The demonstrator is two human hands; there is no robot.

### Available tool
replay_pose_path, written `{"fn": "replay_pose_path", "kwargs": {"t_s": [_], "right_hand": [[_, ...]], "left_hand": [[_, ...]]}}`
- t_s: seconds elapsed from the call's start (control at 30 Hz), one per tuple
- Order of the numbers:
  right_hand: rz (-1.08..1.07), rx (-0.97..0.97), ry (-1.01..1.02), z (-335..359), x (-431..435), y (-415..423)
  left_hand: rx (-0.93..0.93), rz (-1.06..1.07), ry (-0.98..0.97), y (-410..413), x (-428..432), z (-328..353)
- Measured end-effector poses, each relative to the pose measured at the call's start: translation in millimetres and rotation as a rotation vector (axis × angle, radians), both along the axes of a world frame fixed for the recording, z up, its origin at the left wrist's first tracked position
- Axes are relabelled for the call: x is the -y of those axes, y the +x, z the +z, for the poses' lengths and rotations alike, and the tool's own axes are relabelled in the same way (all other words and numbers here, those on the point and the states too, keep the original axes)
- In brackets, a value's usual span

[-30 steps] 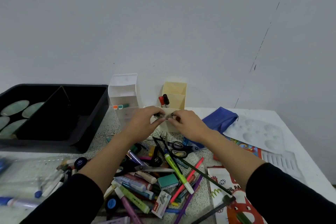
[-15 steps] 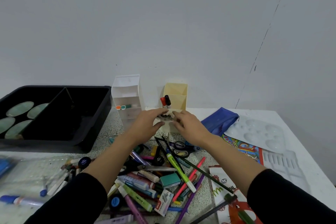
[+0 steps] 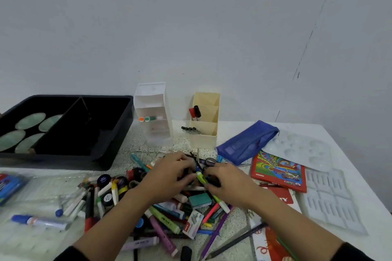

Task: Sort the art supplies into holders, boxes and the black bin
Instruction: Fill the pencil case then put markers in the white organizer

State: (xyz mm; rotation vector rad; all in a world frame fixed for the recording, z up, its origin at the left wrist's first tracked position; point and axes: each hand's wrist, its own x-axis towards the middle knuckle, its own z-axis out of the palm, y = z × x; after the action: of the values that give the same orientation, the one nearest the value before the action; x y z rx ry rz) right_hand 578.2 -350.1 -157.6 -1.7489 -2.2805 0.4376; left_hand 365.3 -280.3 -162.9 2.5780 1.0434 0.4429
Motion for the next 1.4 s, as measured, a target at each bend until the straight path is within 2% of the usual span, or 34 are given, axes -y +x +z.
{"fn": "replay_pose_path", "kwargs": {"t_s": [0.07, 0.17, 0.3, 0.43, 0.53, 0.7, 0.77, 0.9, 1.03, 1.23, 1.33, 1.4], "right_hand": [[-0.015, 0.019, -0.001, -6.8, 2.7, -0.4], [-0.024, 0.034, -0.045, -12.4, 6.6, -1.3], [-0.086, 0.018, -0.007, -15.6, 4.6, -8.2], [-0.212, -0.11, 0.043, -8.2, -2.4, -16.2], [-0.219, -0.215, 0.053, 1.0, -8.7, -24.6], [-0.142, -0.411, -0.004, 6.7, -16.2, -44.8], [-0.11, -0.423, -0.002, 5.5, -18.1, -54.8], [-0.088, -0.406, -0.022, -2.3, -20.2, -72.4], [-0.131, -0.384, -0.013, -5.4, -20.8, -82.4], [-0.22, -0.518, 0.037, 6.2, -29.3, -91.6], [-0.252, -0.596, 0.068, 13.8, -36.4, -96.2], [-0.277, -0.651, 0.117, 22.2, -41.7, -100.1]], "left_hand": [[-0.092, 0.006, 0.03, 3.1, 4.6, -4.5], [-0.106, 0.041, 0.002, 3.2, 9.9, -6.1], [-0.04, 0.046, -0.032, -11.0, 16.6, -9.3], [0.109, 0.099, -0.063, -41.7, 14.9, -9.6], [0.166, 0.173, -0.094, -71.6, 14.0, -5.4], [0.012, 0.056, -0.13, -106.0, 21.8, -1.7], [-0.047, 0.012, -0.132, -111.3, 28.3, -3.2], [-0.136, -0.056, 0.064, -108.1, 35.5, -11.2], [-0.189, -0.168, 0.123, -93.3, 29.6, -17.2], [-0.057, -0.297, 0.116, -89.9, 11.6, -19.8], [0.151, -0.277, -0.07, -95.6, 3.8, -9.6], [0.376, -0.184, -0.23, -100.1, -1.3, 3.6]]}}
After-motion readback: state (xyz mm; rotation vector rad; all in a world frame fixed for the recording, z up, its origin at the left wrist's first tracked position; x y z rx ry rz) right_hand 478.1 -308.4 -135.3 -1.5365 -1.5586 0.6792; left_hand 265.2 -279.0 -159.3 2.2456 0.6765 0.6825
